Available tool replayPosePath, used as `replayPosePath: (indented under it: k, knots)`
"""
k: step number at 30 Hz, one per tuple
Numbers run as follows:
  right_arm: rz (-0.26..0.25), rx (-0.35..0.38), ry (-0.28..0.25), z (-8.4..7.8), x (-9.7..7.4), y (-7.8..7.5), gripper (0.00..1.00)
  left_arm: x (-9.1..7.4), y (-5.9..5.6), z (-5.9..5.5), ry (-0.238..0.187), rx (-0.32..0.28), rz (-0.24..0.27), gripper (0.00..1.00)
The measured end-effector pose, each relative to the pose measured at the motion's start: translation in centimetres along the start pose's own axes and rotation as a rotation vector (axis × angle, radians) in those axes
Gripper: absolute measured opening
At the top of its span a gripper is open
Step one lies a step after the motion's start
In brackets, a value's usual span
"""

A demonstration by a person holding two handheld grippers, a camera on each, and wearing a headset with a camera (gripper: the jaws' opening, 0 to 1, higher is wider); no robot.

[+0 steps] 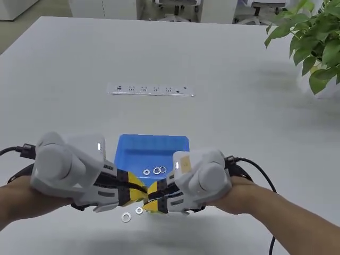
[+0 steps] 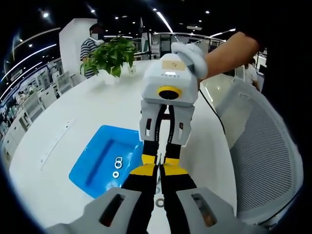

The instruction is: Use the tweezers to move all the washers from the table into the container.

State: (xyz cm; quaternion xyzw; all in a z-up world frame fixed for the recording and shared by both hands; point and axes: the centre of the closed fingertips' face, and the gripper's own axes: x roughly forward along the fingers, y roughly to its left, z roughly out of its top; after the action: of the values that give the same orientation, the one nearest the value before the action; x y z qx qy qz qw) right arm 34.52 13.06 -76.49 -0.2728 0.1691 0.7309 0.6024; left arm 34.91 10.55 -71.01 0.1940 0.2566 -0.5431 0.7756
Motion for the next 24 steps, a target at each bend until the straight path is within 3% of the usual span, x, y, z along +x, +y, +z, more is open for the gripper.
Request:
replayPosePath:
  k: [12, 22, 24]
  knots:
    - [-0.005, 0.005, -0.002, 0.2, -0.4, 0.0, 0.09, -0.4, -0.3, -0.3, -0.02, -0.028, 0.005, 0.16]
    - [-0.011, -0.004, -0.014, 1.4, -1.2, 0.0, 0.09, -1.0, -0.8, -0.4, -0.042, -0.067, 0.025, 0.34]
    - [-0.013, -0.008, -0.013, 1.5, -1.4, 0.0, 0.09, -1.1, -0.8, -0.5, -0.049, -0.086, 0.03, 0.41]
